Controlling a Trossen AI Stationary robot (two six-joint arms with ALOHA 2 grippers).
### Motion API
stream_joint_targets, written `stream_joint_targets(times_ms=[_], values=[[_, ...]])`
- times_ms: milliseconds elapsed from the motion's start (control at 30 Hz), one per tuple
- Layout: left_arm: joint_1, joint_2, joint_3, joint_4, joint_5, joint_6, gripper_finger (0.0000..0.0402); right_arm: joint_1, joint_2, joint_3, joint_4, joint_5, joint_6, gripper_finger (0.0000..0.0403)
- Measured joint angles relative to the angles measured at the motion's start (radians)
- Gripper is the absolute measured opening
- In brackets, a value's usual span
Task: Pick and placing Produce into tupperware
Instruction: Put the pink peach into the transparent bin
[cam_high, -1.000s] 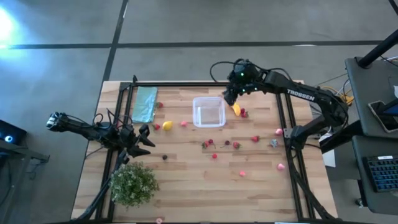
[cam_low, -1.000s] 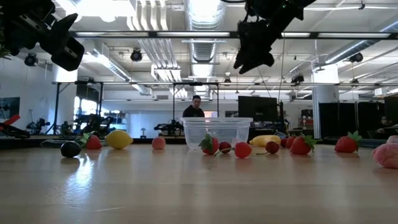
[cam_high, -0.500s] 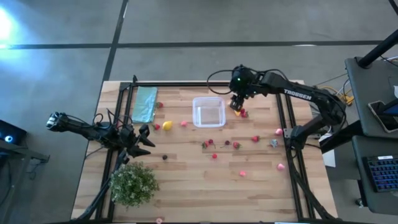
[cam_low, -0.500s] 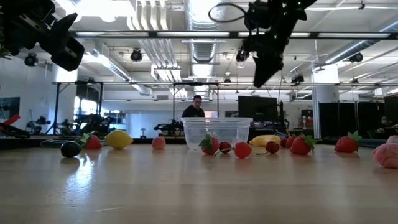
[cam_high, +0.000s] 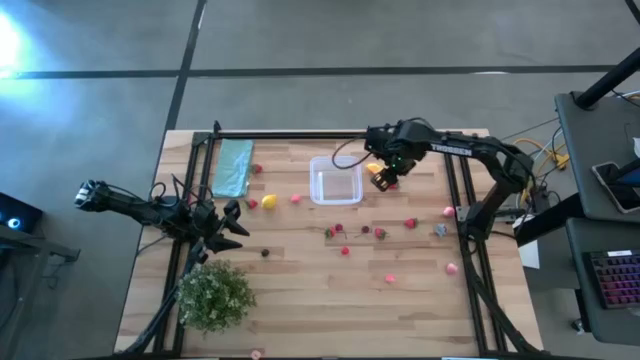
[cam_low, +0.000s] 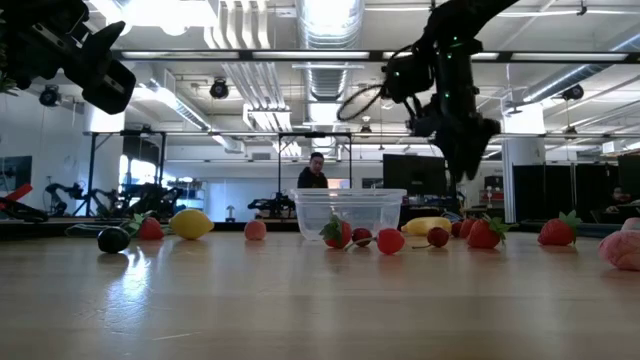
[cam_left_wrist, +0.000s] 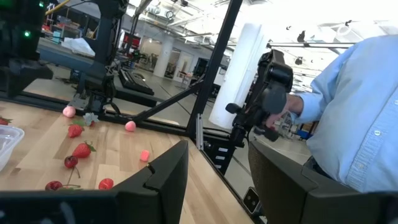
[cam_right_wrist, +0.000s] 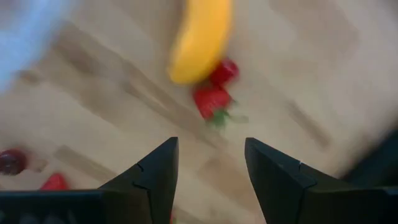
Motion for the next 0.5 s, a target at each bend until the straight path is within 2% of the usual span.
stream_joint_targets(times_ms=[133,267,500], values=[[0.0,0.0,0.0,0.0,0.0,0.0,0.0155,-0.001,0.022,-0.003,-0.092,0.062,0.177,0.0178],[0.0,0.0,0.0,0.0,0.0,0.0,0.0155,0.0,0.015,-0.032,-0.107,0.046,0.362,0.0178],[0.0,0.0,0.0,0.0,0.001,0.0,0.0155,0.002,-0.051,-0.141,-0.163,0.013,0.516,0.0178]])
